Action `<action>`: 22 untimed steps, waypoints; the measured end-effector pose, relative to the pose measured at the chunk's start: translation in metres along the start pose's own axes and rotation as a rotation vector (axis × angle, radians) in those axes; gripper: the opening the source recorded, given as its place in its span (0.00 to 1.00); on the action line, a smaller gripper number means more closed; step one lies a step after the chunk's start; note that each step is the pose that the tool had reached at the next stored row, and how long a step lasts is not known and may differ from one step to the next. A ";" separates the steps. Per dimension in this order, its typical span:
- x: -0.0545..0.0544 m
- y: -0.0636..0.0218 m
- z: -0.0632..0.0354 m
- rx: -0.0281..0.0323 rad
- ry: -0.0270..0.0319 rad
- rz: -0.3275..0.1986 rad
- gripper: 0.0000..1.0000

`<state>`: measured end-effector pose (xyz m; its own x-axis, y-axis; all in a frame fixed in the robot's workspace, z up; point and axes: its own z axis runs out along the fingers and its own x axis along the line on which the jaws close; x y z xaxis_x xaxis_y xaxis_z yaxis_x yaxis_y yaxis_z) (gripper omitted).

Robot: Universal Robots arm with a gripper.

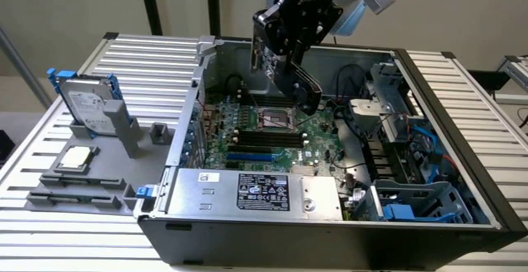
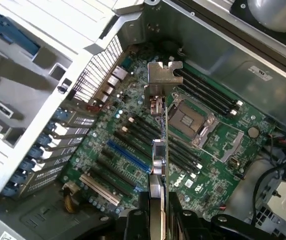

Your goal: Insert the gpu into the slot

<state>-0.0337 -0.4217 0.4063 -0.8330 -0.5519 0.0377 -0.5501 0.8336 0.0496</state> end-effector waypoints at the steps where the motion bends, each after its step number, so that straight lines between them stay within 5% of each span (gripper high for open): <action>1: 0.000 0.0000 0.0003 0.0007 0.0009 -0.018 0.26; 22: 0.000 -0.0004 0.0078 0.0151 0.0198 -0.400 0.26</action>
<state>-0.0337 -0.4217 0.3984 -0.5519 -0.8331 0.0376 -0.8316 0.5532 0.0495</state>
